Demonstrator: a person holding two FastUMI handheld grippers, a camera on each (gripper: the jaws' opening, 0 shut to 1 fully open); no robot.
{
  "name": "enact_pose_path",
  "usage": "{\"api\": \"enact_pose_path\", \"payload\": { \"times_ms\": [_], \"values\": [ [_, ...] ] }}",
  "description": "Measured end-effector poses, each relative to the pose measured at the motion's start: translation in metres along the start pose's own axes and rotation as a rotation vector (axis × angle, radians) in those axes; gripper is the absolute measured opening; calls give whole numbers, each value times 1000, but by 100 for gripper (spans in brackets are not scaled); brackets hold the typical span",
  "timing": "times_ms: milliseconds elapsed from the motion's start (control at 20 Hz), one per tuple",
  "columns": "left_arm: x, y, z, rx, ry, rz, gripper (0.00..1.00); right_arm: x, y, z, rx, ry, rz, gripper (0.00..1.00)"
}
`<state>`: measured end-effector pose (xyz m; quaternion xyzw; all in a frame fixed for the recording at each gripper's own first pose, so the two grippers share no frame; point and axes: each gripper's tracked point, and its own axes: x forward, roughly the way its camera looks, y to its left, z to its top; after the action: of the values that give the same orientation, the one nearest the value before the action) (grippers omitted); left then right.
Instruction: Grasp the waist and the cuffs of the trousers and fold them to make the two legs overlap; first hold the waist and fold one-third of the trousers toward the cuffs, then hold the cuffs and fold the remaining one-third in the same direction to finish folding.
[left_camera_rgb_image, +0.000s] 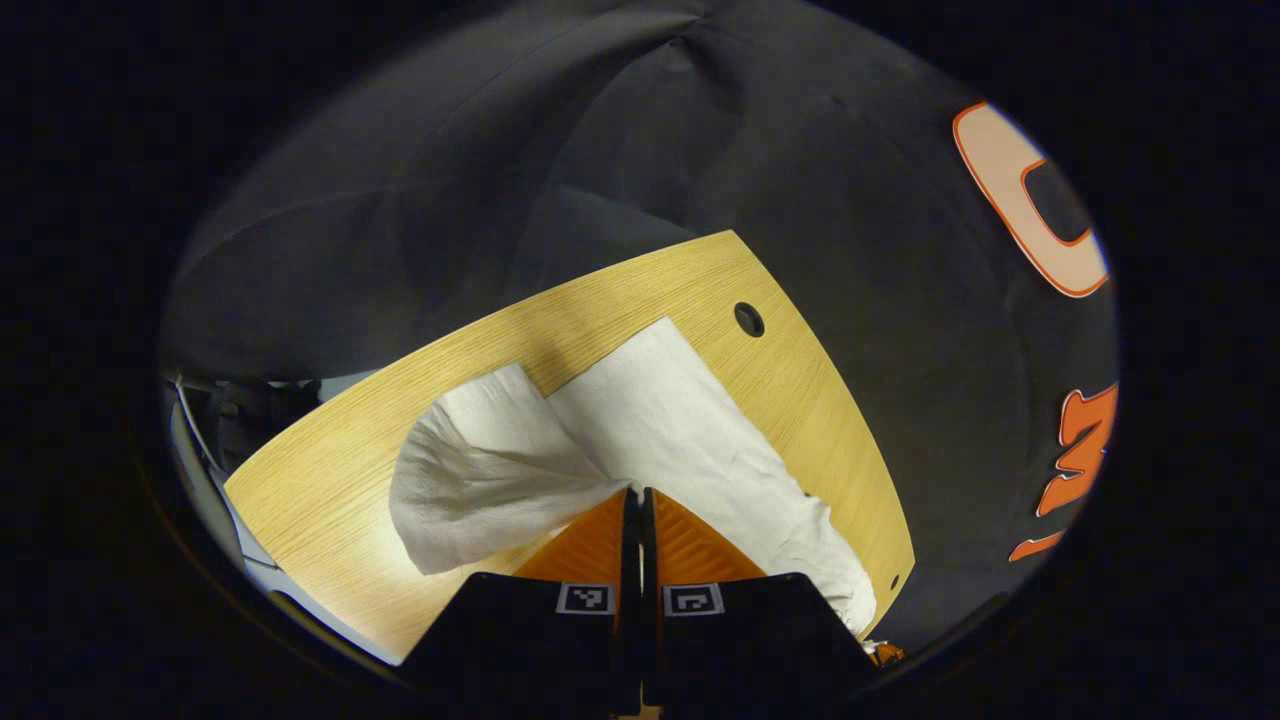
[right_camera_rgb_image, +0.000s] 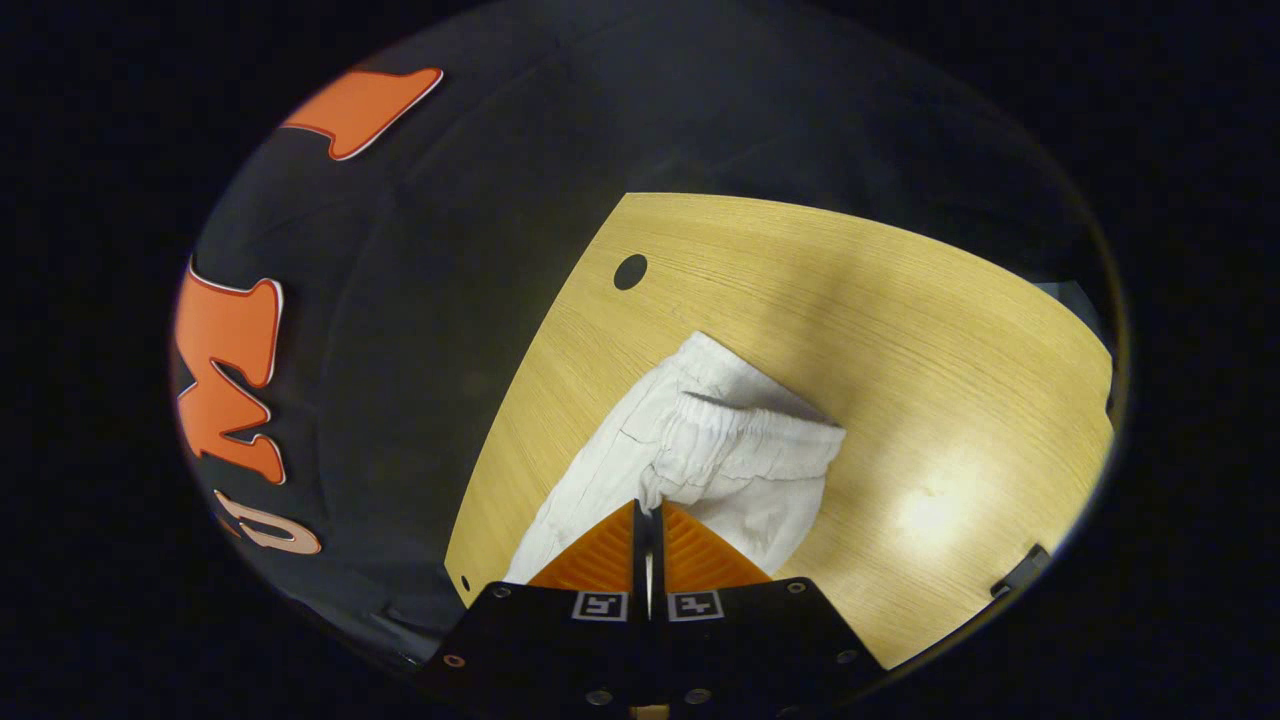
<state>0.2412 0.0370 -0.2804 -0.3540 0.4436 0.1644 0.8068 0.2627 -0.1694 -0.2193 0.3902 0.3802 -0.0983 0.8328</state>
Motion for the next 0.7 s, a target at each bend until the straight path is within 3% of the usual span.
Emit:
{"api": "enact_pose_path", "payload": {
  "times_ms": [350, 700],
  "values": [
    [56, -76, 57, 141, -11, -40, 4, 59, 32, 44, -40, 1, -59, 0],
    [117, -105, 79, 275, 19, 6, 4, 95, 35, 59, -61, -5, -122, 1]
  ]
}}
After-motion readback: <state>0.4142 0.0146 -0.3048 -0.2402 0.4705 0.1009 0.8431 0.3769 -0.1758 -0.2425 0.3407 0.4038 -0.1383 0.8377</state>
